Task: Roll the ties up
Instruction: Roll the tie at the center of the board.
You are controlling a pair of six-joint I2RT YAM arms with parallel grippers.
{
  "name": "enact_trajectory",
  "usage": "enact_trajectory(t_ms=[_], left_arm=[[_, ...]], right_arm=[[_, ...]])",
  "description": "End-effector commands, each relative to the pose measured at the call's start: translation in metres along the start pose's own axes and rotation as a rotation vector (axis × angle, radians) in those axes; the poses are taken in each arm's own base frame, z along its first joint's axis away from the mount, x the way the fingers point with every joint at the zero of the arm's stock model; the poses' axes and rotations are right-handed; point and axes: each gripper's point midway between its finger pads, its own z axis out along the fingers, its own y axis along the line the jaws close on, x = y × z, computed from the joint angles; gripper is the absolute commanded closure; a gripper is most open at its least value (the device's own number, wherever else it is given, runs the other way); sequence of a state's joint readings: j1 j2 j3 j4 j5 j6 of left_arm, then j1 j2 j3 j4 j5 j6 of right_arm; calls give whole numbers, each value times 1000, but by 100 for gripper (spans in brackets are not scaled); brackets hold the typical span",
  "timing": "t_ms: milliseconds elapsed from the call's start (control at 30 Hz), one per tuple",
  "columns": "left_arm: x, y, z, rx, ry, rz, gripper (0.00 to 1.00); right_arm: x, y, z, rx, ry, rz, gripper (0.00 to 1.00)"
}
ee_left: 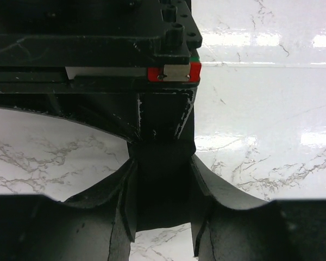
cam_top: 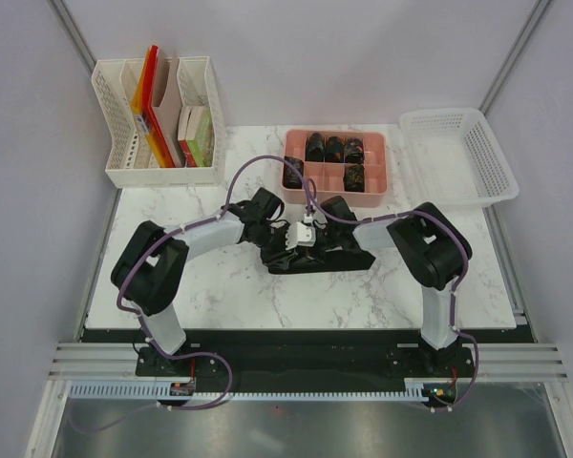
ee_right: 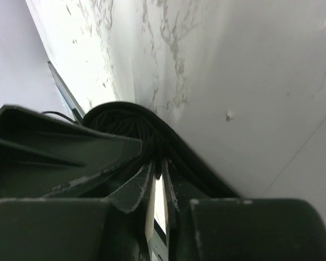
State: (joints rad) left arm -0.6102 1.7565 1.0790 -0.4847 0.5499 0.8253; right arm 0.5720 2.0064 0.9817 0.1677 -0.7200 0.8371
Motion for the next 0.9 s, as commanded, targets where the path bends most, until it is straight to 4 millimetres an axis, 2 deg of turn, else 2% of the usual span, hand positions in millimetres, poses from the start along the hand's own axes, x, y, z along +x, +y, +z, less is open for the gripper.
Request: enact_trajectory(t_ms=[0,67,233,333,433,600,767,867], left_arm=[[42,-13,15,35,133,2,59],[45,-13,16,37,141,-3,60],[48,-10,19,34,158,-13,61],[48,-11,19,40,158,-13,62],[47,-10,19,43,156,-14,62],[48,-11,20,49,162,-17,61],[48,-11,20,54,160,-20,60],[48,-11,20,52,161,-20,60]], right_arm=[[2,-8,-15,90,-9,-75,79],[0,-2,-21,87,-22,-86,77],[2,-4,-38,101,-3,-89,78],[-3,6,-47,69,-35,-103,74],[-7,16,-45,11,-67,-72,68],[-15,25,-38,-66,-116,-58,66],[-13,14,-26,-69,-114,3,63],[-13,18,-21,-86,-115,-8,63]])
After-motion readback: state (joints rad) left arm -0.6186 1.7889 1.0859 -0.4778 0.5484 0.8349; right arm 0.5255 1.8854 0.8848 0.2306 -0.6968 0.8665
